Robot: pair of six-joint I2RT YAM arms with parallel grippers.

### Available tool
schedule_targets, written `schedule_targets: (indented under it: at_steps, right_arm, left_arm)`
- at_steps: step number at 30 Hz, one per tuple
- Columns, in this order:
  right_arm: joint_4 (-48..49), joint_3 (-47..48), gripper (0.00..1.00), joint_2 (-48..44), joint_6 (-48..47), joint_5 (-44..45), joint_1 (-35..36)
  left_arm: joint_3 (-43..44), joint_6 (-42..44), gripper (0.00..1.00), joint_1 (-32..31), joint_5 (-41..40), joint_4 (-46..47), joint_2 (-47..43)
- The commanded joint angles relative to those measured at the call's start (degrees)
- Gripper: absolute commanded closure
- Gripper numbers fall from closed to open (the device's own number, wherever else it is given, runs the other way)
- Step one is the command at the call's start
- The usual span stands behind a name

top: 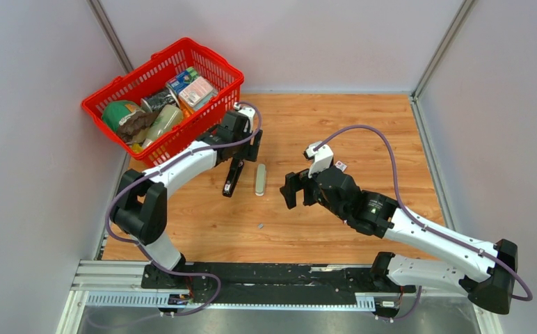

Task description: Unload the staples from the stapler

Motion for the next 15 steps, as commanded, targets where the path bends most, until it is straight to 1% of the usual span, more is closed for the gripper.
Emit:
schedule_targets:
  at_steps: [1, 7, 15]
  right_arm:
    - [0.0, 1.7, 0.0, -0.2, -0.3, 2.0, 0.1]
    - [-0.8, 1.9, 0.0, -0.3, 0.2, 4.5, 0.1]
    - [-1.2, 1.6, 0.0, -0.1, 1.0, 5.3, 0.1]
  left_arm:
    - [1.6, -2.6, 0.17, -3.8, -2.0, -2.4, -3.4]
    - [2.8, -7.0, 0.17, -7.6, -6.5, -5.2, -2.1]
    - [2.9, -12.8, 0.16, -9.6, -9.9, -5.3, 0.7]
